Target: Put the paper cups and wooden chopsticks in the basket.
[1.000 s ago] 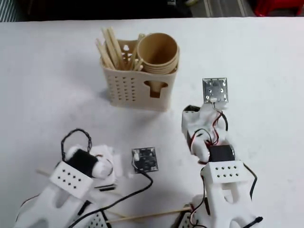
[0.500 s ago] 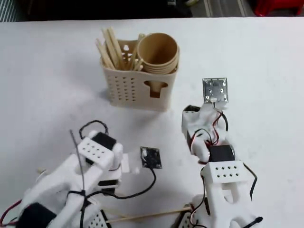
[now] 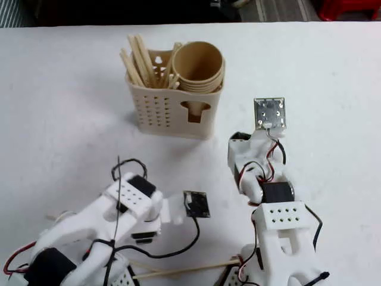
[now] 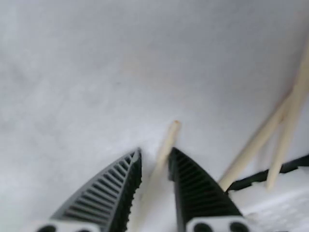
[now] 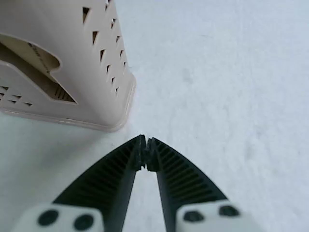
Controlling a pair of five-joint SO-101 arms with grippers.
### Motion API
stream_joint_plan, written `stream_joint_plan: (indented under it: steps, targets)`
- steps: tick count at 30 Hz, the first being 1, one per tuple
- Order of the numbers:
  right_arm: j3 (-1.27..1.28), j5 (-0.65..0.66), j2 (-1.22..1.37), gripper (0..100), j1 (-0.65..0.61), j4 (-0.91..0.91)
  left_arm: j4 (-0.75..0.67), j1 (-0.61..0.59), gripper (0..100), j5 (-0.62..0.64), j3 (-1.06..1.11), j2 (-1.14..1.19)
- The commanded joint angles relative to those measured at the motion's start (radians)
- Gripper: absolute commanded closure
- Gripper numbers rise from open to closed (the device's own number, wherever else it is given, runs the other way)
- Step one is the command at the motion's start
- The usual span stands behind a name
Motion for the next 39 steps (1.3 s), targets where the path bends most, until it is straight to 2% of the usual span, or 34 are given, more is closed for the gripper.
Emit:
stream_joint_plan:
  steps: [1,6,9,16,24,30,34,39]
  targets:
    - [-0.012,0.0,-0.022,97.7,0.004,-0.016,-0.061,0.002,98,0.017,-0.011,0.001]
    - [-0.012,0.0,-0.022,97.7,0.004,-0.016,-0.049,-0.002,98,0.018,-0.034,-0.007]
    - [-0.012,0.0,-0.022,97.7,0.004,-0.016,0.038,-0.004,98,0.02,-0.127,-0.007]
    - [-0.012,0.0,-0.022,97.7,0.004,-0.016,0.301,-0.004,98,0.018,-0.496,-0.007]
    - [-0.012,0.0,-0.022,97.7,0.004,-0.016,0.494,-0.007,98,0.018,-0.994,-0.007]
    - [-0.012,0.0,-0.024,97.7,0.004,-0.016,0.502,-0.058,98,0.018,-1.297,0.002]
    - [-0.012,0.0,-0.024,97.7,0.004,-0.016,0.443,-0.108,98,0.021,-1.479,0.002]
    - [-0.012,0.0,-0.024,97.7,0.004,-0.016,0.239,-0.157,98,0.199,-1.608,0.002]
